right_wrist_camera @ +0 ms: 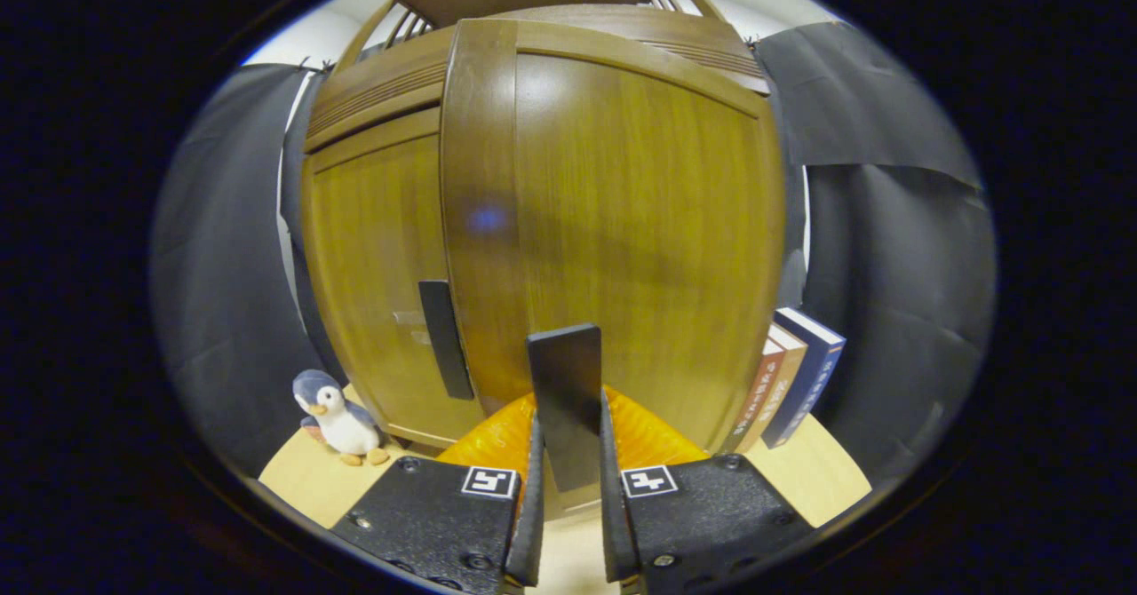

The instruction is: Open the right door of the double-door shoe cabinet with the right hand, and open the left door with the left hand.

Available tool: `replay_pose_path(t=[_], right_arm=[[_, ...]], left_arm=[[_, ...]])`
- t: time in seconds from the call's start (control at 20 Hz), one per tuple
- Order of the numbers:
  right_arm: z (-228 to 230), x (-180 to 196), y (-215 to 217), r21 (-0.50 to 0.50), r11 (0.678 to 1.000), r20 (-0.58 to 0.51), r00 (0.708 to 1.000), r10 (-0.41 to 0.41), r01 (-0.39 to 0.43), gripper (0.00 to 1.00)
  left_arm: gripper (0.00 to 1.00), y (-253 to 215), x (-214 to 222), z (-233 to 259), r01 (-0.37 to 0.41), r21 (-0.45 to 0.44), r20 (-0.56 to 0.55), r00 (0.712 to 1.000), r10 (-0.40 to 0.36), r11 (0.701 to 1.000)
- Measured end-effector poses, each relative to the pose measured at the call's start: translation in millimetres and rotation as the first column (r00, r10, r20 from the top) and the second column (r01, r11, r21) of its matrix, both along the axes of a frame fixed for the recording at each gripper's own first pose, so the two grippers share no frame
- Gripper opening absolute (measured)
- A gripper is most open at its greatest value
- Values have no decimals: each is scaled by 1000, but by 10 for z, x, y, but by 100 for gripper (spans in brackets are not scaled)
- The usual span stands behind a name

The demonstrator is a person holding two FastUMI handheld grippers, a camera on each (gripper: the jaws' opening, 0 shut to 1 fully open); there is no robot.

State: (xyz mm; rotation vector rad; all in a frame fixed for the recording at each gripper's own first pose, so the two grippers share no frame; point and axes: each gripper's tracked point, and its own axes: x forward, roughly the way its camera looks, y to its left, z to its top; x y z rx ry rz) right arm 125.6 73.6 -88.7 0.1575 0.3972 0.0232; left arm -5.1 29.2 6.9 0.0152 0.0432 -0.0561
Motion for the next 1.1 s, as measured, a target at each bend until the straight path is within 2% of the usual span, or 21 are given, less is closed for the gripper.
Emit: replay_pose_path(t=[0.15, 0.2, 0.3, 0.65, 0.85, 1.1], right_arm=[[10, -216, -171, 0, 1000, -1, 1000, -11, 11, 30], [26, -280, -223, 4, 1000, 0, 1000, -18, 18, 29], [21, -379, -333, 1, 1000, 4, 1000, -26, 26, 28], [11, -680, -701, 13, 999, 3, 999, -50, 50, 25], [15, -842, -990, 53, 997, -6, 998, -60, 61, 24], [-101, -968, -1456, 30, 991, -34, 991, -128, 129, 18]], left_arm=[[95, -108, 49, -42, 30, -23, -6, 1000, -30, 999], [100, -163, 71, -61, 41, -27, -11, 999, -41, 999], [95, -248, 118, -90, 62, -30, -23, 998, -62, 998], [95, -539, 267, -162, 121, -32, -60, 991, -123, 992], [95, -859, 346, -218, 158, -41, -81, 984, -161, 987], [95, -1204, 510, -323, 180, -41, -114, 976, -183, 983]])
